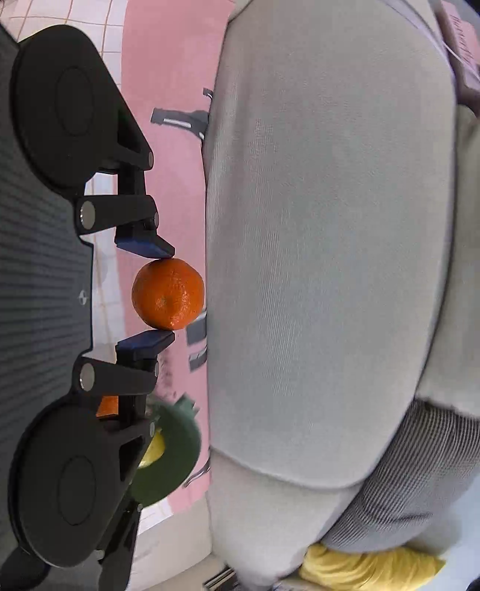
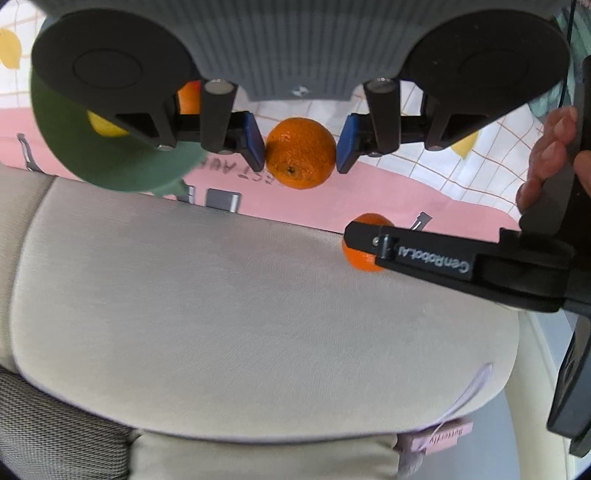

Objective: Organize fruits
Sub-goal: 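Carry the mandarins in both grippers over the green colander, then open both grippers releasing the mandarins into the colander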

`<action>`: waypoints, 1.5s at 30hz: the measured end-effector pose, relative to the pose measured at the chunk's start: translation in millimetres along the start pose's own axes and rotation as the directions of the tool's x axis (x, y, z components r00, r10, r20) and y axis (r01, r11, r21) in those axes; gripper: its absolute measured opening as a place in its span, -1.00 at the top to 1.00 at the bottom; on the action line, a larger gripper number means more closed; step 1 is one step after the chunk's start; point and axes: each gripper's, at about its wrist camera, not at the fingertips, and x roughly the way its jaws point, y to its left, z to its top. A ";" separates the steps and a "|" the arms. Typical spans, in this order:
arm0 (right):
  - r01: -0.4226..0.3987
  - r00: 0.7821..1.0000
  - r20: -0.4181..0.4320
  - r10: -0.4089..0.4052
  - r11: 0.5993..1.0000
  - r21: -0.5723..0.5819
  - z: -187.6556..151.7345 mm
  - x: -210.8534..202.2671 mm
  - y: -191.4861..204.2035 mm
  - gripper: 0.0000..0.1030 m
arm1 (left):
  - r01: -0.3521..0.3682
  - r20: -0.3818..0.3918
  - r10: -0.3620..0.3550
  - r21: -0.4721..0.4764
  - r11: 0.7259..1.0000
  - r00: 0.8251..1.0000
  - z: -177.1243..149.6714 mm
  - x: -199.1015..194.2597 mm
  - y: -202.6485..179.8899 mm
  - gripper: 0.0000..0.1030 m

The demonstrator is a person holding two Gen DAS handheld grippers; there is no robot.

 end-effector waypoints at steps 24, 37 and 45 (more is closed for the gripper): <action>0.228 0.974 -0.017 -0.227 0.972 0.064 -66.1 -51.1 -105.5 0.24 | 0.195 -0.181 -0.157 0.215 0.957 0.971 -16.2 36.5 -132.4 0.08; 0.245 0.967 -0.059 -0.247 0.969 -0.040 -62.6 -11.4 -128.2 0.29 | 0.176 -0.274 -0.107 0.241 0.954 0.956 -17.6 90.8 -143.4 0.08; 0.263 0.961 -0.076 -0.266 0.964 -0.044 -58.1 4.5 -137.5 0.30 | 0.126 -0.284 -0.047 0.266 0.956 0.958 -22.1 107.1 -144.6 0.08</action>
